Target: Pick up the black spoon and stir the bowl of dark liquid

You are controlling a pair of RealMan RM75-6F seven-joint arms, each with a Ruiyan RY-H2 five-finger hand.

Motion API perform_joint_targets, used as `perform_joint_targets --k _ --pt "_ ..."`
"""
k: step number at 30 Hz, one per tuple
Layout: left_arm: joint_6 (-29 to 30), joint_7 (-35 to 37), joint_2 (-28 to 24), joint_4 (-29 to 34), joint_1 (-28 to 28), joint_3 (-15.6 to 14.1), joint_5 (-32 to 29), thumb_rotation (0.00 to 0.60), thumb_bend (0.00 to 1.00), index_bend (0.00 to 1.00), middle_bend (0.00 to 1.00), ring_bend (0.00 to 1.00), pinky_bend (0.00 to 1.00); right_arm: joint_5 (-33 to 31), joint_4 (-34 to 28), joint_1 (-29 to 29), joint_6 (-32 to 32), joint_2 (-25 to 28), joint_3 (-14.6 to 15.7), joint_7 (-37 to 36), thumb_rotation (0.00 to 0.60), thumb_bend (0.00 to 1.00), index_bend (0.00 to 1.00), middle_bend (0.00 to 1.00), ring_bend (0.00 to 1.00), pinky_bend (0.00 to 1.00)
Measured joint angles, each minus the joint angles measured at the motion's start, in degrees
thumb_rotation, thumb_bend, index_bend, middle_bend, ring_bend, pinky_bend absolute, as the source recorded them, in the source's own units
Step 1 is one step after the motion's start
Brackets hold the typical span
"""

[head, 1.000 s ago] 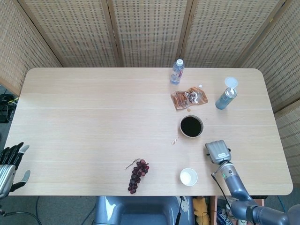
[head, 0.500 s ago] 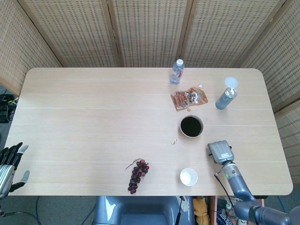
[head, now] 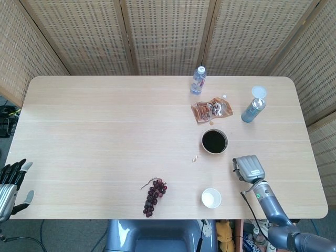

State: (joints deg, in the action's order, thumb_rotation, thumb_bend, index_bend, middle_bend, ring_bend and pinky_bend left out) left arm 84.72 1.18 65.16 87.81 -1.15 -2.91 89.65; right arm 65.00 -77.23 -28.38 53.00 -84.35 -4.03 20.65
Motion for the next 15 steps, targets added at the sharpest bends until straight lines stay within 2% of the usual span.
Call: perform_joint_targets --k 7,15 --pt "0.1 -0.1 0.0 0.2 0.0 0.0 0.1 0.6 0.44 0.0 0.0 0.0 0.0 0.3 -7.9 -0.8 -2.4 5.6 -2.7 -8.5 0.6 0.87 0.81 0.99 1.0 1.0" --pt "0.4 0.2 -0.1 0.2 0.1 0.0 0.2 0.6 0.44 0.0 0.0 0.0 0.0 0.1 -13.7 -2.8 -6.9 10.2 -6.3 -19.2 0.6 0.9 0.81 0.99 1.0 1.0"
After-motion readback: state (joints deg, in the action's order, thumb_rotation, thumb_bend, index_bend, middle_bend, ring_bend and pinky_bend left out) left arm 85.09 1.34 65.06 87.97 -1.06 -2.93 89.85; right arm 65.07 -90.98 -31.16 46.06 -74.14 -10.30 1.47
